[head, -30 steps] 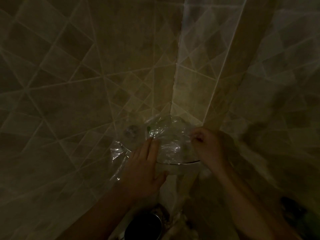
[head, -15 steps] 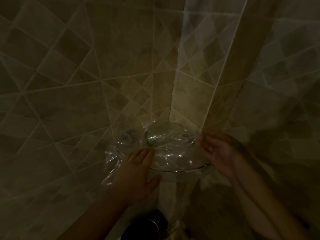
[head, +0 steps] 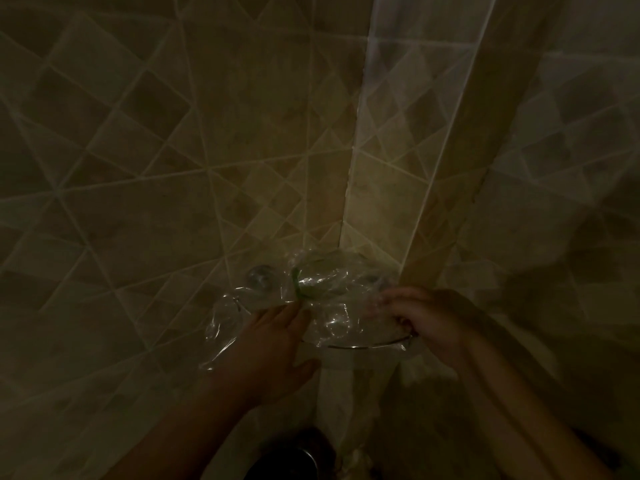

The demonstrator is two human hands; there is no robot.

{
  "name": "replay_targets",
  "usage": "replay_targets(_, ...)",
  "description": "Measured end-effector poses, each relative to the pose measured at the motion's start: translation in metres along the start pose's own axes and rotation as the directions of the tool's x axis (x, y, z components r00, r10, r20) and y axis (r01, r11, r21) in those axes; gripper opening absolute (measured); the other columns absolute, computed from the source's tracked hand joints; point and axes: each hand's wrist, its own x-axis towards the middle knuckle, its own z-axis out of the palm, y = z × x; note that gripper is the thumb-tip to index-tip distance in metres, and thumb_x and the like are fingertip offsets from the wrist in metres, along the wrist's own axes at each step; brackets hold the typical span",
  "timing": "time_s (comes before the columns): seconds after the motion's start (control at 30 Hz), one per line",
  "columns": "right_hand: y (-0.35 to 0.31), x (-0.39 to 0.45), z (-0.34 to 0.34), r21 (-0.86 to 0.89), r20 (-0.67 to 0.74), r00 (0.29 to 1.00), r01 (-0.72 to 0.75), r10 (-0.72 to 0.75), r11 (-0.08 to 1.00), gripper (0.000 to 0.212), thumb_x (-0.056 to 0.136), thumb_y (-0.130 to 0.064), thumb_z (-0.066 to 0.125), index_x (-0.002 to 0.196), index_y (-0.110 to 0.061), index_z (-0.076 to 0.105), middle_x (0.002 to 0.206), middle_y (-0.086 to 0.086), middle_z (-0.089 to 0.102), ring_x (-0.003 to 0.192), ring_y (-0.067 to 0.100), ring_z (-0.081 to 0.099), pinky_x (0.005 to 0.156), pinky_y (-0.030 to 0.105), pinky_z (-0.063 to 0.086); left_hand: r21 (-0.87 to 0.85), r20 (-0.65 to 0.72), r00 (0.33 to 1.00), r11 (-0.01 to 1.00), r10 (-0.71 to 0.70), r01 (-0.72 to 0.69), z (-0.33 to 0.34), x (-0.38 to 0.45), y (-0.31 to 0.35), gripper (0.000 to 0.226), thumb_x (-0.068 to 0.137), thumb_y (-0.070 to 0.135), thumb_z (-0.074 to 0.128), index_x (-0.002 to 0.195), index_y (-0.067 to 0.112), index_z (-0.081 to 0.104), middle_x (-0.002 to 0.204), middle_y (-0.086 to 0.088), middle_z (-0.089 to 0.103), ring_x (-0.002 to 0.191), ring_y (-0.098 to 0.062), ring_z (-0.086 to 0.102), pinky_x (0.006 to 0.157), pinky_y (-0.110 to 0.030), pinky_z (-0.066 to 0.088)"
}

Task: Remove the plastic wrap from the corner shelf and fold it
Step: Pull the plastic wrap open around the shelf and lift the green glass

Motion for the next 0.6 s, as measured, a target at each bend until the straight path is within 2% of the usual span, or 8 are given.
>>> replay_targets(0.1, -0.002, -0.004, 0.004, -0.071, 0.057, 0.996, 0.075, -0.071, 0.995, 0.007, 0.079, -0.007, 0.070, 0.084, -0.003, 0.074, 0.085, 0.012, 0.076, 0.074, 0.008, 0.065, 0.063, 0.013, 0.049, -0.112, -0.010, 0.999, 0.993, 0.035, -0.036, -0.005, -0.004, -0.006, 0.090, 0.083, 0.062, 0.047, 0.152, 0.019, 0.008, 0.158, -0.005, 0.026, 0.143, -0.018, 0.024, 0.115, -0.030, 0.011)
replay_targets(0.2, -0.002, -0.004, 0.008, -0.075, 0.006, 0.994, 0.106, -0.106, 0.992, 0.013, 0.081, 0.005, 0.063, 0.088, 0.015, 0.065, 0.095, 0.034, 0.068, 0.081, 0.020, 0.063, 0.071, 0.026, 0.049, -0.126, -0.022, 0.996, 0.988, 0.083, -0.085, -0.011, -0.006, -0.010, 0.084, 0.083, 0.062, 0.049, 0.150, 0.025, 0.015, 0.158, -0.002, 0.026, 0.143, -0.017, 0.023, 0.115, -0.030, 0.015)
replay_targets(0.3, -0.006, -0.006, 0.006, -0.087, -0.080, 0.991, 0.096, -0.103, 0.992, 0.006, 0.079, 0.007, 0.063, 0.081, 0.011, 0.067, 0.067, 0.013, 0.068, 0.058, 0.006, 0.062, 0.062, 0.027, 0.046, -0.170, 0.002, 0.997, 0.982, 0.079, -0.077, -0.020, -0.005, -0.012, 0.074, 0.085, 0.057, 0.052, 0.148, 0.029, 0.025, 0.157, 0.000, 0.028, 0.143, -0.015, 0.025, 0.114, -0.025, 0.019)
replay_targets(0.4, -0.019, -0.021, -0.009, -0.309, -0.222, 0.950, 0.147, -0.222, 0.940, 0.006, 0.082, -0.005, 0.067, 0.078, -0.001, 0.071, 0.061, 0.001, 0.066, 0.051, -0.003, 0.058, 0.059, 0.021, 0.046, -0.328, -0.064, 0.992, 0.937, 0.107, -0.122, -0.038, -0.004, -0.014, 0.059, 0.086, 0.045, 0.060, 0.139, 0.025, 0.044, 0.147, -0.001, 0.044, 0.130, -0.009, 0.042, 0.096, 0.000, 0.022)
replay_targets(0.43, -0.025, -0.030, -0.016, -0.483, -0.231, 0.922, 0.168, -0.311, 0.859, 0.012, 0.083, -0.016, 0.067, 0.074, -0.010, 0.072, 0.060, 0.002, 0.067, 0.053, 0.001, 0.059, 0.057, 0.024, 0.045, -0.373, -0.097, 0.989, 0.917, 0.112, -0.141, -0.046, -0.004, -0.014, 0.054, 0.085, 0.043, 0.060, 0.135, 0.024, 0.050, 0.141, 0.001, 0.050, 0.124, -0.008, 0.047, 0.093, 0.001, 0.025)
replay_targets(0.5, -0.041, -0.046, -0.029, -0.800, -0.177, 0.850, 0.170, -0.496, 0.576, 0.021, 0.086, -0.028, 0.060, 0.071, -0.016, 0.068, 0.061, 0.006, 0.066, 0.059, 0.019, 0.061, 0.057, 0.032, 0.046, -0.397, -0.166, 0.982, 0.906, 0.086, -0.146, -0.058, 0.002, -0.017, 0.052, 0.085, 0.046, 0.057, 0.132, 0.024, 0.053, 0.136, 0.003, 0.054, 0.107, -0.010, 0.059, 0.091, -0.015, 0.039)
replay_targets(0.57, -0.058, -0.059, -0.036, -0.921, -0.126, 0.791, 0.132, -0.599, 0.367, 0.024, 0.088, -0.029, 0.053, 0.076, -0.015, 0.068, 0.065, 0.009, 0.066, 0.065, 0.028, 0.058, 0.059, 0.036, 0.047, -0.392, -0.228, 0.973, 0.911, 0.039, -0.129, -0.065, 0.016, -0.018, 0.057, 0.086, 0.047, 0.059, 0.137, 0.023, 0.047, 0.138, 0.002, 0.053, 0.091, -0.013, 0.065, 0.090, -0.025, 0.044)
replay_targets(0.6, -0.067, -0.063, -0.036, -0.934, -0.123, 0.769, 0.124, -0.627, 0.336, 0.026, 0.090, -0.030, 0.049, 0.078, -0.016, 0.068, 0.067, 0.009, 0.065, 0.066, 0.029, 0.056, 0.059, 0.036, 0.046, -0.383, -0.254, 0.967, 0.914, 0.032, -0.131, -0.066, 0.025, -0.018, 0.062, 0.085, 0.044, 0.062, 0.140, 0.022, 0.042, 0.140, 0.000, 0.051, 0.097, -0.016, 0.065, 0.093, -0.025, 0.041)
